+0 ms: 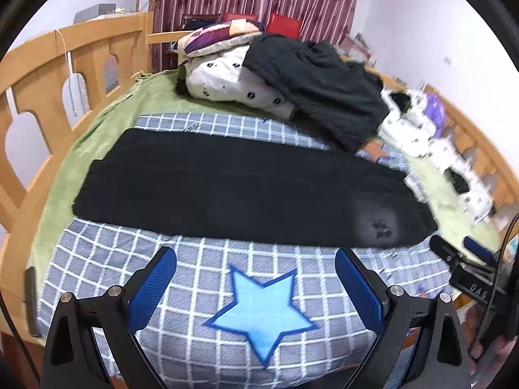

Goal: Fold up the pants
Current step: 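Grasp the trousers' white-striped side edge with both grippers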

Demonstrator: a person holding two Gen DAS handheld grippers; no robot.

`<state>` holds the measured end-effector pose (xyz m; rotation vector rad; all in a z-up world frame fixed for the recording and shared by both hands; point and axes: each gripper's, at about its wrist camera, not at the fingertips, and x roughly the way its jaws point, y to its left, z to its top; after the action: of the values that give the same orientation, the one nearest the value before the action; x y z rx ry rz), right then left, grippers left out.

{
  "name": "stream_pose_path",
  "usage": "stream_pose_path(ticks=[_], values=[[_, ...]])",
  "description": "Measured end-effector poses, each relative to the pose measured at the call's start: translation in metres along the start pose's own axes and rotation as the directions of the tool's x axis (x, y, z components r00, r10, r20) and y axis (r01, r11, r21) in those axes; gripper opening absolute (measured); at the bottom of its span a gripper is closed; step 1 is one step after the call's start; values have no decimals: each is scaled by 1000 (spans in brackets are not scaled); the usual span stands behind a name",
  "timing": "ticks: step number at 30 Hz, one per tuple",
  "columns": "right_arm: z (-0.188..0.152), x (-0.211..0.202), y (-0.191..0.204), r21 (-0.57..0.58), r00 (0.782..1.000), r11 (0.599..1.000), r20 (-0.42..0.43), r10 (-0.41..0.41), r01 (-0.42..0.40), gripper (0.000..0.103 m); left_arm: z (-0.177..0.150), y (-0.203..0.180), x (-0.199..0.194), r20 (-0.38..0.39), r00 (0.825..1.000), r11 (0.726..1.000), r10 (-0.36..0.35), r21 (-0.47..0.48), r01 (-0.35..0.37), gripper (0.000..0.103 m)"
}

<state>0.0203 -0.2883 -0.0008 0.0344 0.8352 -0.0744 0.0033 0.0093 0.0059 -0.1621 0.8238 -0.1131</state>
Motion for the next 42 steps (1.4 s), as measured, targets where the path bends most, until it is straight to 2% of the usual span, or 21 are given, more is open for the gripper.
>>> stream_pose_path(ticks=[2,6,8,11,13,15,17,19,20,23,25,28,31,33,36,37,38,39,40,41,42], values=[[6,-6,-1,-4,998,999,41,44,-44,103,10,5,-1,31,1000,1000,-1,-7,1,98],[23,-19,-10,-39,984,999,176,41,-35,103,31,20,4,90,990,993,111,21,-114,98],[34,-19,-19,-67,976,996,210,66,-53,103,38,33,9,118,984,991,133,0,-134,98],[51,-4,-40,-61,976,992,183,117,-108,103,42,59,25,127,982,990,138,-53,-132,98],[57,9,-54,-34,981,996,171,85,-81,103,39,81,46,90,982,984,166,-86,-158,98],[61,34,-74,-6,994,999,107,33,-33,102,32,102,67,31,987,981,156,-117,-152,98],[54,55,-94,18,996,999,78,34,-36,93,22,125,88,-18,989,980,147,-132,-148,98],[42,75,-111,28,998,999,58,18,-19,79,11,142,104,-40,988,979,146,-139,-150,97],[35,85,-118,32,999,999,52,5,-7,77,3,153,112,-46,989,977,140,-155,-146,92],[12,117,-142,74,1000,997,-4,-28,28,73,-21,183,132,-94,989,966,110,-224,-129,91],[-4,139,-157,119,997,993,-75,0,9,68,-34,201,144,-118,989,951,92,-283,-122,91],[-29,161,-178,233,993,972,-111,47,-20,68,-47,221,162,-129,992,928,15,-368,-62,90],[-45,170,-190,309,990,948,-94,107,-73,68,-50,227,175,-110,993,917,-29,-398,-17,90],[-50,177,-194,342,988,934,-73,136,-104,68,-46,229,184,-101,995,914,-26,-404,-17,89],[-50,192,-197,399,976,900,-43,213,-179,68,-38,236,197,-81,996,885,-28,-466,-13,88],[-49,196,-196,420,970,884,-30,240,-206,68,-35,240,200,-73,997,869,-23,-494,-16,85],[-49,199,-196,437,967,871,-16,256,-223,68,-32,241,202,-69,998,861,-14,-508,-23,74],[-48,206,-198,472,962,848,2,273,-242,65,-28,244,203,-73,997,851,7,-524,-44,53],[-47,213,-197,495,959,832,8,285,-251,47,-23,246,205,-93,995,845,24,-530,-70,40],[-46,218,-197,513,955,819,7,296,-257,33,-18,248,206,-112,993,844,25,-530,-81,12],[-44,222,-196,526,952,809,2,306,-261,22,-14,249,204,-117,993,842,32,-531,-89,9]])
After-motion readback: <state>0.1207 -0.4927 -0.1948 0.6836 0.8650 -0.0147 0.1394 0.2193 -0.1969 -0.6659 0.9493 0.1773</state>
